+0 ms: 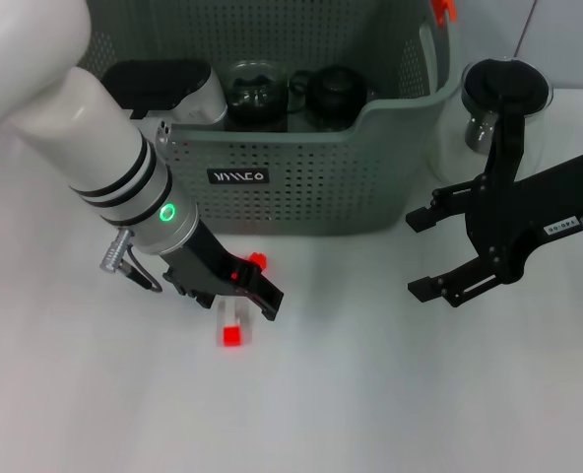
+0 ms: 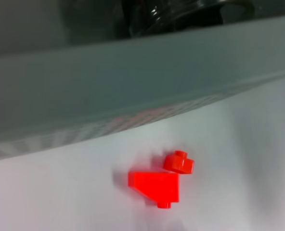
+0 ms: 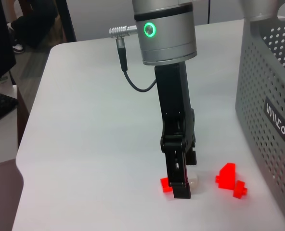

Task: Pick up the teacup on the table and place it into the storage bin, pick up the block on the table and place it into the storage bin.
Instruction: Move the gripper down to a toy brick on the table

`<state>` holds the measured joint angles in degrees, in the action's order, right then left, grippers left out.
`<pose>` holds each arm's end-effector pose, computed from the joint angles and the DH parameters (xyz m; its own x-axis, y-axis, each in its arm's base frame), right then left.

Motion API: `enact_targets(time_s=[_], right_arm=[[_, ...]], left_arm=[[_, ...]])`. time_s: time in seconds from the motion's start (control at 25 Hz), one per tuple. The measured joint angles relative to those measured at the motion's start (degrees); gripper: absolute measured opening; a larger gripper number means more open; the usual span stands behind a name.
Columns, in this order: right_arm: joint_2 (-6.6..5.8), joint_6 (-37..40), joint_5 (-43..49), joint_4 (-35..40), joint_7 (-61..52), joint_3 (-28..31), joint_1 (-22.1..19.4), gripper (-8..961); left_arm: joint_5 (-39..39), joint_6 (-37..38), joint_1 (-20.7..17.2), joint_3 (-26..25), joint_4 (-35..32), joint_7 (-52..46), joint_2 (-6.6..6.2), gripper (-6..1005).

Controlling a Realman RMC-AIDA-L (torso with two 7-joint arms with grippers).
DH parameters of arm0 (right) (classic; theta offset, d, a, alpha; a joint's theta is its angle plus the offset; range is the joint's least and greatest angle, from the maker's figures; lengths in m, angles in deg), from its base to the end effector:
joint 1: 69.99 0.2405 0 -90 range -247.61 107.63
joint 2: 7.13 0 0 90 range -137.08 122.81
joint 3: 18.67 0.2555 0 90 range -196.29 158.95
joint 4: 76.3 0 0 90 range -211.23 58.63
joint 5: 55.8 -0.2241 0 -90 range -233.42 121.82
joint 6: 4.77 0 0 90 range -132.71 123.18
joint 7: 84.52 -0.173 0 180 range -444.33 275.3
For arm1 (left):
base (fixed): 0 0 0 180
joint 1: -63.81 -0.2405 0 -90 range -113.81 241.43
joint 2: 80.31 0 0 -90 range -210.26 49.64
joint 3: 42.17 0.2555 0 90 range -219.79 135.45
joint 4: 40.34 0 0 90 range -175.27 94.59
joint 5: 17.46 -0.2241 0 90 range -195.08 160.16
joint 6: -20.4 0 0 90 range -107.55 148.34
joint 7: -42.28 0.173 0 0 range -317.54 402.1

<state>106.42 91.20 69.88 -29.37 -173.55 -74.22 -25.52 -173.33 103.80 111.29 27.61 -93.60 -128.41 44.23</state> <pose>0.1848 0.3870 -0.0102 0.9896 -0.1172 -0.0838 -0.1179 -0.9930 -0.0038 -0.1934 0.3881 -0.0837 0.3075 0.9481 -0.0811 0.8411 -0.3106 -0.4428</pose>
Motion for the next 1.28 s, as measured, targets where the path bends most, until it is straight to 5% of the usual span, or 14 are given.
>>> enact_targets(time_s=[1.28], right_arm=[[0.26, -1.75, 0.00, 0.00, 1.24, 0.33, -0.01, 927]], left_arm=[[-3.08, -2.52, 0.79, 5.51, 0.09, 0.00, 0.18, 725]])
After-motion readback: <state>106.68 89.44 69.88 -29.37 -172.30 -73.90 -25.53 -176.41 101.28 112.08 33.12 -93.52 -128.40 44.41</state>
